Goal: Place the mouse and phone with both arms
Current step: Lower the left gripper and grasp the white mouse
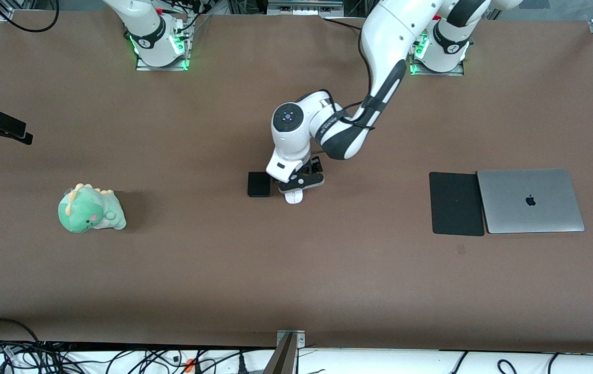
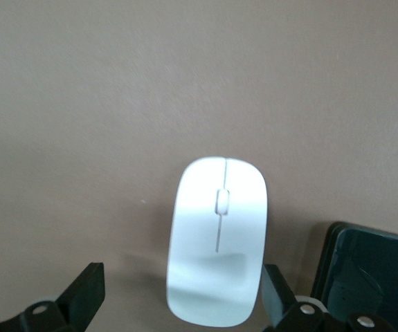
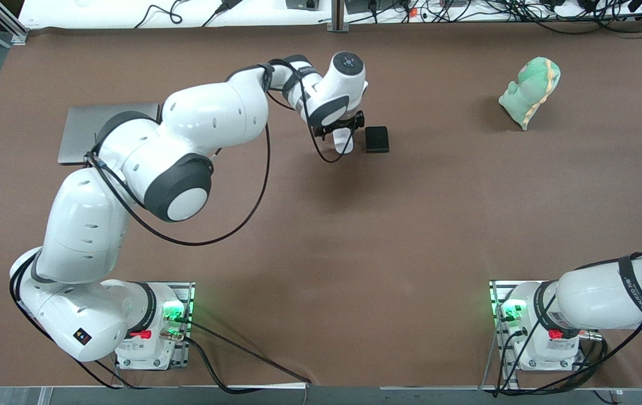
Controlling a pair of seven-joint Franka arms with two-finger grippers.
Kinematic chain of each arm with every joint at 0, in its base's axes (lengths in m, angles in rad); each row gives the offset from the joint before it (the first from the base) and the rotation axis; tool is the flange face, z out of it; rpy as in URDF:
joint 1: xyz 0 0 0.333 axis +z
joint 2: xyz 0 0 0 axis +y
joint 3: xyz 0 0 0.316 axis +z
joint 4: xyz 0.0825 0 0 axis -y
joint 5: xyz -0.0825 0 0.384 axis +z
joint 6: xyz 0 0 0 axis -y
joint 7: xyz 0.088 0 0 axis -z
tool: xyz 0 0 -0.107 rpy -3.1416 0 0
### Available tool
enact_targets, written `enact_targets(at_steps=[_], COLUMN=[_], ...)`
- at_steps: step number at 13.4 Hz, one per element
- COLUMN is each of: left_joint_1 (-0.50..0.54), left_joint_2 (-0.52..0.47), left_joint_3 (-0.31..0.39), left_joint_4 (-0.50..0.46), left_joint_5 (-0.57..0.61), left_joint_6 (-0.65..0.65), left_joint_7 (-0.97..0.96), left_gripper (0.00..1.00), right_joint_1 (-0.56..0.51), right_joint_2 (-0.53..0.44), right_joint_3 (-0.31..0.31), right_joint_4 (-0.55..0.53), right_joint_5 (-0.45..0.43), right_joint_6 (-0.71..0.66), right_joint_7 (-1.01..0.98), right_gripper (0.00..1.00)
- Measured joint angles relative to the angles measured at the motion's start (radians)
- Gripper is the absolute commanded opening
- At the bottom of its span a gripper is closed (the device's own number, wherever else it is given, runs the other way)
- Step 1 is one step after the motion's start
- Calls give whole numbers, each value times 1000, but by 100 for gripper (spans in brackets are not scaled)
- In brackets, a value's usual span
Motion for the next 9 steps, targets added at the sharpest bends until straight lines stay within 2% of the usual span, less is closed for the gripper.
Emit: enact_targets(at_steps=[7, 8, 9], left_joint_1=[-28, -28, -29], left_joint_2=[54, 56, 57], left_joint_3=[27, 27, 28], left_joint_4=[49, 50, 50], left_joint_5=[0, 0, 0], left_joint_6=[3, 3, 3], left_joint_7=[-31, -32, -35], left_gripper=[100, 95, 80], right_joint_1=[3, 3, 3], right_joint_2=[-1, -2, -3], right_joint_3=[7, 7, 7], right_joint_4=[1, 1, 1], right_joint_5=[0, 0, 0], right_joint_6=[0, 0, 0], right_joint_7=[0, 0, 0], right_gripper=[100, 100, 100])
